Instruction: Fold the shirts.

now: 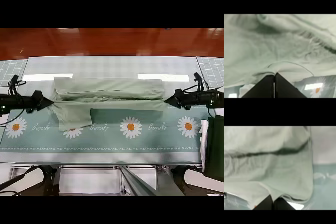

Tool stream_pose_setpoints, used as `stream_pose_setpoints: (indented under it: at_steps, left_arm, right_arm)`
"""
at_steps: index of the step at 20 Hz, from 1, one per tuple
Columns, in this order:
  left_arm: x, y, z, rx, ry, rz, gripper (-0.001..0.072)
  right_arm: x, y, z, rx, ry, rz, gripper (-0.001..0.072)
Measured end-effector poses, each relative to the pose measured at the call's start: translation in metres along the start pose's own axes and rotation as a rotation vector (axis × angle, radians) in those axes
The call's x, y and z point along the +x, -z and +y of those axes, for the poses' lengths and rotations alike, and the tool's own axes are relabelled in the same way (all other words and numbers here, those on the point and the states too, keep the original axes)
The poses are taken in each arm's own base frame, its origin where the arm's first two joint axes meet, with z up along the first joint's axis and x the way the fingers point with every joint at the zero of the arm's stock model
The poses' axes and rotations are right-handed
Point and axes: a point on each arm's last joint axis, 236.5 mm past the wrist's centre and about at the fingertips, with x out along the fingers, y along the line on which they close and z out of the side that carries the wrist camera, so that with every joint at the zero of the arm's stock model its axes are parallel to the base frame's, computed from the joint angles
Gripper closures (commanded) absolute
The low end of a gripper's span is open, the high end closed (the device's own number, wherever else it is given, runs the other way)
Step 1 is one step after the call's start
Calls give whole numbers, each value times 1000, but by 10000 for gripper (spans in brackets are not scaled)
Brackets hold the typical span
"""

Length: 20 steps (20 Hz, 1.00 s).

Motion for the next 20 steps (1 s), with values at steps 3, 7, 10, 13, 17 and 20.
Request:
stream_pose_setpoints:
  at_steps: [3,7,10,13,17,20]
  left_arm:
    - [14,-32,-14,30,9,11,685]
    - [45,-69,-30,49,22,37,685]
    - [62,-96,-34,38,27,37,685]
    - [74,-118,-37,37,34,27,685]
    - [90,-136,-36,38,37,24,685]
    - [103,-141,-32,38,36,33,685]
  right_arm:
    - [4,-32,5,-4,-6,-33,686]
    - [10,-70,7,-1,-22,-72,685]
    - [15,-92,7,-1,-34,-93,686]
    - [21,-111,7,4,-50,-116,685]
    - [32,-127,8,4,-62,-137,685]
    - [46,-132,8,0,-56,-145,685]
